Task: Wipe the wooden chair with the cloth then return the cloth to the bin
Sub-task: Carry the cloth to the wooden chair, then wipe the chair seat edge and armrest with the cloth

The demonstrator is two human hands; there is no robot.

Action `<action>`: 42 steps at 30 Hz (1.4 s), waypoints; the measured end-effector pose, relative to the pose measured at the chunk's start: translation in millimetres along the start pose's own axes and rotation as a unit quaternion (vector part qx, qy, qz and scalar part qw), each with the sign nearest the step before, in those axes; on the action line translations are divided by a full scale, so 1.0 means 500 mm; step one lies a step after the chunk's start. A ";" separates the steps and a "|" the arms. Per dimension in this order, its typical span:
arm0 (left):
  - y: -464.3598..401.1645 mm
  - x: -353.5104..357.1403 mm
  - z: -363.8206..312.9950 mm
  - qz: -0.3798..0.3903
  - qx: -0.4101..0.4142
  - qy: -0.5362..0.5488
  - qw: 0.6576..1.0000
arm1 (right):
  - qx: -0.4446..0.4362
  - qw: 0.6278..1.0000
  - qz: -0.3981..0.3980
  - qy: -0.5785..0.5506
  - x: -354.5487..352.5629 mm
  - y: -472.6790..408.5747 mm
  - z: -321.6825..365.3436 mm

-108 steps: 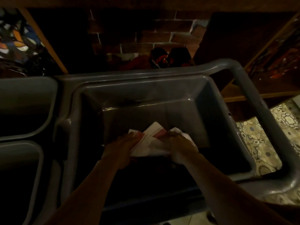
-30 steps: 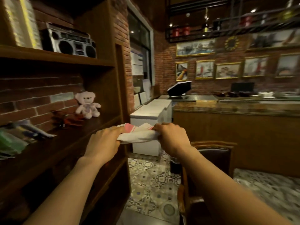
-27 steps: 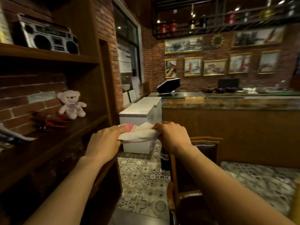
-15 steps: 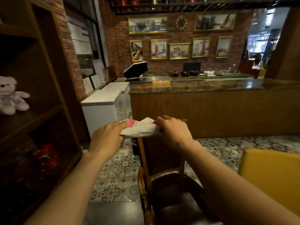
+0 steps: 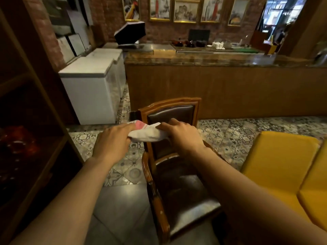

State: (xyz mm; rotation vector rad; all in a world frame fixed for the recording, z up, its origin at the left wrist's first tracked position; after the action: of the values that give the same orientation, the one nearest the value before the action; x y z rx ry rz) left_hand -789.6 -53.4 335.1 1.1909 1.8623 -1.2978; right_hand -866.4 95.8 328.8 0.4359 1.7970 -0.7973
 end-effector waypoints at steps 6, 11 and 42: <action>0.056 0.132 0.081 0.050 -0.031 0.040 0.997 | 0.013 0.999 0.038 0.004 0.139 0.028 0.040; 0.109 0.257 0.122 0.095 -0.060 0.044 0.993 | 0.011 0.997 0.072 -0.025 0.254 0.070 0.055; 0.394 0.797 0.274 0.278 -0.129 0.066 0.950 | -0.129 0.948 0.274 -0.100 0.814 0.312 0.200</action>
State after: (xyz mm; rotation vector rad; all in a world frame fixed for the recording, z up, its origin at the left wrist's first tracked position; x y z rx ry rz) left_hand -793.5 -17.7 -128.8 1.5338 1.5537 -0.6587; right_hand -846.5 103.0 -117.8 0.6200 1.4597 -0.2051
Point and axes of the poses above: each hand's wrist, its own y-axis away from the middle knuckle, its own x-axis out of the palm, z = x × y, the point moved 10 cm from there along -y, towards the middle knuckle, and after that the axes turned 13 degrees about y, right-handed, at the moved point
